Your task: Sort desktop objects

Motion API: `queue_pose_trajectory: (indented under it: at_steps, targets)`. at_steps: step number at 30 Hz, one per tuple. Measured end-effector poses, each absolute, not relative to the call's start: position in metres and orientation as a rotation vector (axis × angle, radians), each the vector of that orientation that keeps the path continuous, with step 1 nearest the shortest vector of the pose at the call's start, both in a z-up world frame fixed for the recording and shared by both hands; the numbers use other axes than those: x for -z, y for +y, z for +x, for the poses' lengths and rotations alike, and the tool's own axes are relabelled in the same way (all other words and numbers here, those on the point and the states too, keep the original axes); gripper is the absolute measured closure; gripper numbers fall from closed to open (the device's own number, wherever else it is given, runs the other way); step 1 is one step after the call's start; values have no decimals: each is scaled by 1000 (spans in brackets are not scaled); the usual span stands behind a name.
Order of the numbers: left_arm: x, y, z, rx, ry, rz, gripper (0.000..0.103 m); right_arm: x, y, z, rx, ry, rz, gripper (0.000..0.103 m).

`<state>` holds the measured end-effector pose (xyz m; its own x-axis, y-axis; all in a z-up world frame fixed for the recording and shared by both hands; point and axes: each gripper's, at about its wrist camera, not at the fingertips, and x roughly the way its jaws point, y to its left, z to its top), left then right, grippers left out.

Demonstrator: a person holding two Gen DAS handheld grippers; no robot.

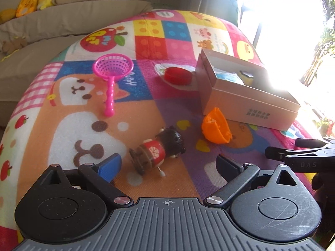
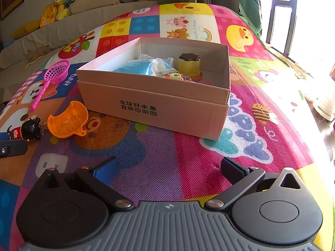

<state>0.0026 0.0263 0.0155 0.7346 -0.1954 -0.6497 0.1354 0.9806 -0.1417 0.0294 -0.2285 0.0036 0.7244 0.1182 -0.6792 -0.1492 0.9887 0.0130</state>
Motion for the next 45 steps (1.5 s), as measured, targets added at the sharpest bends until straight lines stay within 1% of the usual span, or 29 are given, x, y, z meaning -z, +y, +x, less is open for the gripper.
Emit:
queue_pose_trajectory:
  at_steps: [8,14,18,20,22,27,30,34,38,45]
  targets:
    - [-15,17,9,206,735,-111,3,-4,-228,30,-147,747,-44,0]
    - [-13,5,36,201,718,-64,3,-4,-229,30,-148,747,-43,0]
    - [-13,1,40,186,691,-8,3,-4,-229,30,-148,747,-43,0]
    - [-13,2,38,184,685,6,6,-4,-229,30,-148,747,-43,0]
    - [-12,6,38,182,688,4,12,-4,-229,30,-147,747,-43,0]
    - [-10,17,37,165,691,-25,13,-4,-229,30,-147,747,-44,0]
    - [-10,22,37,137,684,-20,13,-4,-229,30,-146,747,-45,0]
    - [-10,39,32,70,670,-1,8,-4,-228,30,-146,747,-45,0]
    - [-10,62,24,-1,673,-36,8,-5,-222,30,-140,742,-73,0]
    - [-10,75,10,3,650,-89,6,-24,-162,28,-339,672,-124,0]
